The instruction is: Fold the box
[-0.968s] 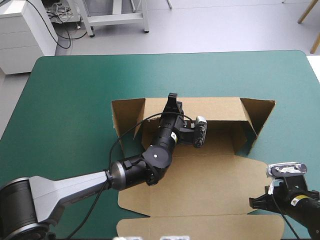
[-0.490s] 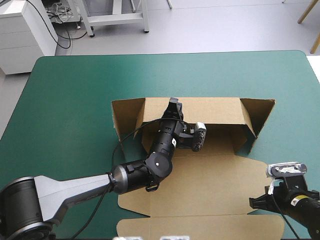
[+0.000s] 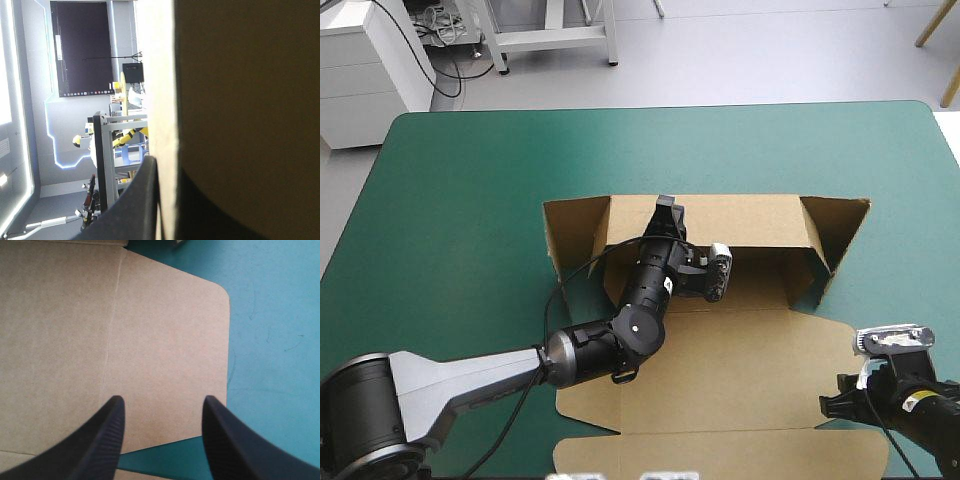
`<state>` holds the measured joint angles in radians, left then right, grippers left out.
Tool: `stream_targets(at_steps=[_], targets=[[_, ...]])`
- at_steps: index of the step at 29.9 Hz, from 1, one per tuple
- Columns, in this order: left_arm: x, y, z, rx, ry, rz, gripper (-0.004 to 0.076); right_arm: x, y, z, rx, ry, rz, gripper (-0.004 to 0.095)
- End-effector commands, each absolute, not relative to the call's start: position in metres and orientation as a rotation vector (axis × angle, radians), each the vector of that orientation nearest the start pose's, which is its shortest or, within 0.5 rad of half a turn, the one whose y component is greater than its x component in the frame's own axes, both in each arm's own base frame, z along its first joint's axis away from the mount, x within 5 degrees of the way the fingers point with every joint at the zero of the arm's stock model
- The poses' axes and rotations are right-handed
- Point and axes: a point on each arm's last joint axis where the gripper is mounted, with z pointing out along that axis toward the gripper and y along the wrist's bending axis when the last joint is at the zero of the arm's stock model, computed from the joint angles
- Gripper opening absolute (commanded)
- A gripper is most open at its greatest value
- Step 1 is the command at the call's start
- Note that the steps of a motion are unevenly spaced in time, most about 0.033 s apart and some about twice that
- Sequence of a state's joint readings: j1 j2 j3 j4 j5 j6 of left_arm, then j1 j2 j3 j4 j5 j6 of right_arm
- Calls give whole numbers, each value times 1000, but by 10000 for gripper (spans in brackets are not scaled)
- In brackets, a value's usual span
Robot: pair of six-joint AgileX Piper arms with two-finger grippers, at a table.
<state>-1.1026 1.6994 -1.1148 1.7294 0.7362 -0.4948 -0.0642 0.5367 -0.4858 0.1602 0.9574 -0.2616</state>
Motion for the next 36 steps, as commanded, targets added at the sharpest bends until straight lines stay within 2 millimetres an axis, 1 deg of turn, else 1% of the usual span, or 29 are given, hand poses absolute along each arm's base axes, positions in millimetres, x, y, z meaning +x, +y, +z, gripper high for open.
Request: stream_targets(at_steps=[1,3,4,6,10,13,16,19,22,24,25,27,30,31,33,36], targets=[[213,-306,281,1541,1132,727,-8,87,5,269,-173,2410,47,658],[213,-306,281,1541,1132,728,-8,87,5,269,-173,2410,47,711],[213,-306,281,1541,1132,728,-8,87,5,269,-173,2410,47,722],[213,-306,281,1541,1132,728,-8,87,5,269,-173,2410,47,722],[213,-306,281,1540,1133,729,-8,88,9,270,-150,2399,114,722],[213,-306,281,1540,1133,729,-8,88,10,276,-149,2379,117,722],[213,-306,281,1540,1133,729,-8,91,8,295,-156,2331,83,722],[213,-307,281,1542,1132,726,-8,96,4,326,-118,2262,40,720],[213,-307,281,1542,1132,726,-8,106,1,358,-120,2202,-4,721],[213,-307,281,1542,1132,726,-8,117,0,378,-108,2174,-16,717],[213,-307,281,1542,1132,726,-8,122,-1,385,-108,2168,-17,717],[213,-307,281,1542,1132,726,-8,139,-2,400,-109,2164,-22,717],[213,-307,281,1542,1132,726,-8,165,-4,411,-108,2183,-19,712],[213,-307,281,1542,1132,726,-8,174,-5,411,-108,2197,-17,712],[213,-307,281,1542,1132,726,-8,194,-6,417,-115,2205,-23,712],[213,-307,281,1542,1132,726,-8,227,-9,421,-133,2213,-37,712]])
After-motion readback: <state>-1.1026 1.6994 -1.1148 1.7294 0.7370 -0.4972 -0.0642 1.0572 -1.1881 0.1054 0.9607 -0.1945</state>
